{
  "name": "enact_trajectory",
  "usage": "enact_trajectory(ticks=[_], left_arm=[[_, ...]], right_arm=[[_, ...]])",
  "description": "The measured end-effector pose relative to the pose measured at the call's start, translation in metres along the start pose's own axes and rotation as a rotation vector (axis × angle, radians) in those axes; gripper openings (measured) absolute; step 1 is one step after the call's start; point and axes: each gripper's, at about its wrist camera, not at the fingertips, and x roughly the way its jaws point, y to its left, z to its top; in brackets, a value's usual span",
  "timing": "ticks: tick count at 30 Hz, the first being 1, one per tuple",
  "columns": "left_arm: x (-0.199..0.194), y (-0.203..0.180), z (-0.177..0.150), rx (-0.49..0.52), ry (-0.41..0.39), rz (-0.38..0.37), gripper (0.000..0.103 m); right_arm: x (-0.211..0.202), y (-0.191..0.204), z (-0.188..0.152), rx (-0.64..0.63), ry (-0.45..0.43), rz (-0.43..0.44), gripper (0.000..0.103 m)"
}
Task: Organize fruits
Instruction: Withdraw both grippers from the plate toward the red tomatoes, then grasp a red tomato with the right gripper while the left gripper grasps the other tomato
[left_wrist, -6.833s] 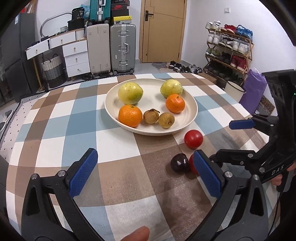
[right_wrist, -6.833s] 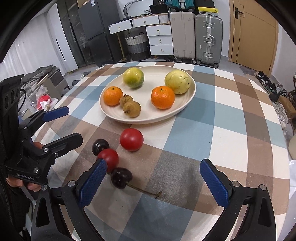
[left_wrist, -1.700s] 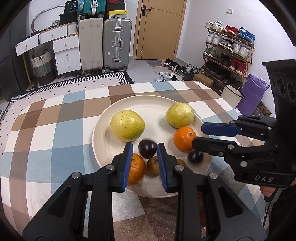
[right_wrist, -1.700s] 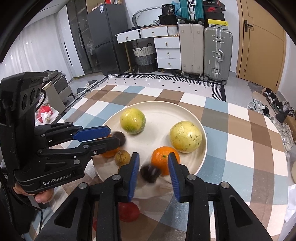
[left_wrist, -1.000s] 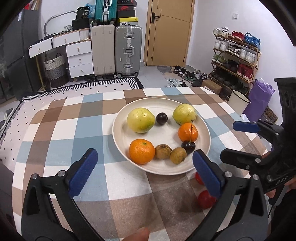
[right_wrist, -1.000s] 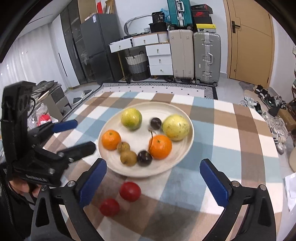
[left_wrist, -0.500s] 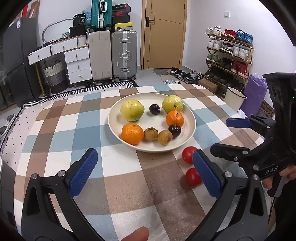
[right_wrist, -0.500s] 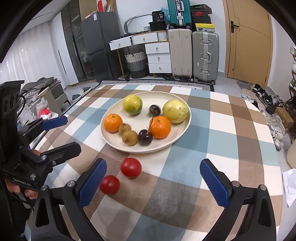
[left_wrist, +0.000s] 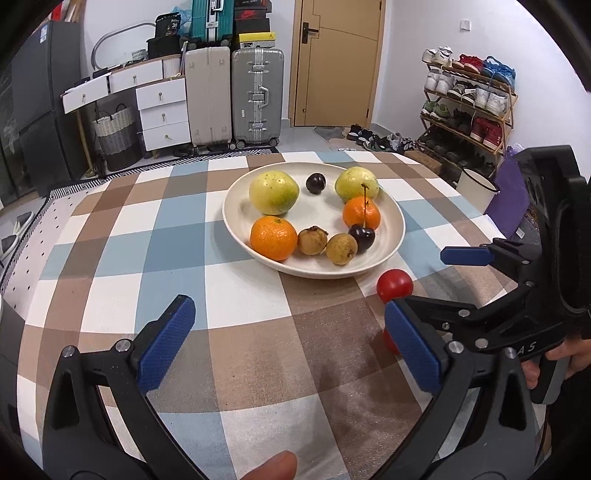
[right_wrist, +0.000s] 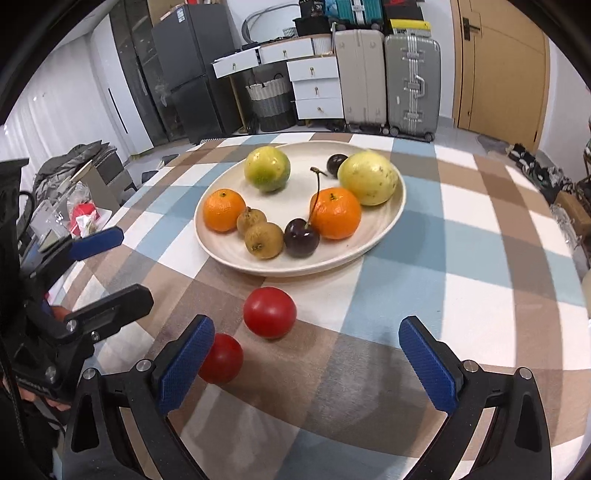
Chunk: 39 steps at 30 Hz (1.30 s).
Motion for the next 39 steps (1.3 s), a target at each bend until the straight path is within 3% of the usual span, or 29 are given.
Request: enact_trajectory(ticks=[8,11,19,31,39], left_arm=[[0.007,0.007,0.000,-0.028,0.008,0.008,0.102],[0.008,0.009,0.000,-0.033,0.005,0.009,0.102],[0.006,0.016,0.001,-0.063,-0.007,0.008,0.102],[0.006,0.013,0.000,-0.060,-0.002,0.003,0.102],[0.008,0.007,-0.003,-0.046,0.005,-0.004,0.102]], right_arm=[[0.006,0.004,0.004,0.012,-0.008,0.018,0.099],[0.010,0.006,0.004,0.005,0.004,0.013,0.087],[0.012,0.008,0.003,0.001,0.009,0.018,0.072],[0.012,0.008,-0.001,0.010,0.011,0.070,0.033],[0.010,0.011,-0.002,-0.006,-0.007,0.048,0.033]])
